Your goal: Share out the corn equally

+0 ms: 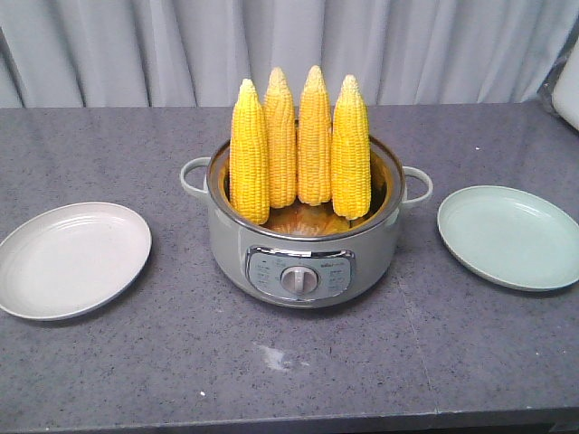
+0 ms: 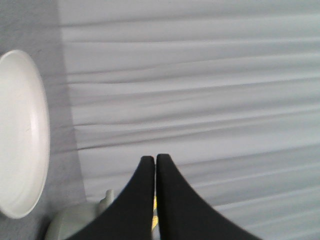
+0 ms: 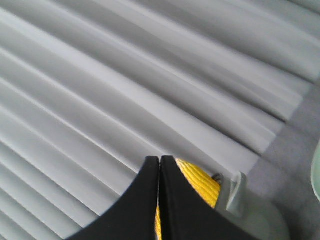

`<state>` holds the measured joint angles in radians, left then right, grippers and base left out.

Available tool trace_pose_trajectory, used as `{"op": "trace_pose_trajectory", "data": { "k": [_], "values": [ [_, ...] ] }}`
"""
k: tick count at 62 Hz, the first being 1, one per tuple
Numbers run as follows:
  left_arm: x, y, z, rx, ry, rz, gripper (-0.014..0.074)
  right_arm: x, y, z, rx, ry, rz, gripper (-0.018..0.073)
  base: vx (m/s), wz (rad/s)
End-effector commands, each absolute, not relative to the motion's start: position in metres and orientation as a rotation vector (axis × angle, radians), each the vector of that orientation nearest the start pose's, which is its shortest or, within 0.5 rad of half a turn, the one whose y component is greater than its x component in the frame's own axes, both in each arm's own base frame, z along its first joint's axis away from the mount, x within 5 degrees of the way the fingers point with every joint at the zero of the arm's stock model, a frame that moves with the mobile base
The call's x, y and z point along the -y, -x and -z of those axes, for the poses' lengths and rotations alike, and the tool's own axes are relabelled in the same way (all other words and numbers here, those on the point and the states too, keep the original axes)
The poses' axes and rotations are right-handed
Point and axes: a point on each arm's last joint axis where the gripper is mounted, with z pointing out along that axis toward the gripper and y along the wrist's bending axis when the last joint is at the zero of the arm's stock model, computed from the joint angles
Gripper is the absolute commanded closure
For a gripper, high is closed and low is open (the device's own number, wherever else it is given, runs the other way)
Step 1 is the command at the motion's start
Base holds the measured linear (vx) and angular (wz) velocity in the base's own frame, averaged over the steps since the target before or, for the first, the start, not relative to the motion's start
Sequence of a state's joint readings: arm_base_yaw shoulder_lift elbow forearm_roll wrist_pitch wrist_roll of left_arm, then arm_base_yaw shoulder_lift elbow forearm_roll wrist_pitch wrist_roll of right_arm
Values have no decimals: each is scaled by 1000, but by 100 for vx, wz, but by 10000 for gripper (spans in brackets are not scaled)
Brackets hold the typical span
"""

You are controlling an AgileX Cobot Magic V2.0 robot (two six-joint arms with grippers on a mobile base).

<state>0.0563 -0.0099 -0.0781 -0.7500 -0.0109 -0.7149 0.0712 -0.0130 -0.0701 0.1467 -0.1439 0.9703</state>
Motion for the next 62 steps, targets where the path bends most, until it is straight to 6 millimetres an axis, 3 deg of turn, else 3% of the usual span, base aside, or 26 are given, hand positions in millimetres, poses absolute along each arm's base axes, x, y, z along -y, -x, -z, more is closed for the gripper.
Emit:
{"op": "trace_pose_trajectory", "data": {
  "k": [1,13,22,29,49,62],
  "values": [
    [-4,-31,-289,-1010,749,967,603,-3,-30,-296,-1065,-445,-854,561,0,0],
    [6,-14,-347,-1164,448,681,603,2,-15,-356,-1136,-318,-537,561,0,0],
    [13,-31,-370,-1352,351,617,603,2,-24,-395,-1146,-225,-395,561,0,0],
    [18,-50,-384,-1426,274,601,603,0,-48,-420,-1198,-146,-269,561,0,0],
    [31,-98,-426,-1459,-86,498,603,-4,-125,-448,-1367,173,182,561,0,0],
    [38,-128,-429,-1511,-129,611,603,0,-153,-457,-1521,238,316,561,0,0]
  ]
}}
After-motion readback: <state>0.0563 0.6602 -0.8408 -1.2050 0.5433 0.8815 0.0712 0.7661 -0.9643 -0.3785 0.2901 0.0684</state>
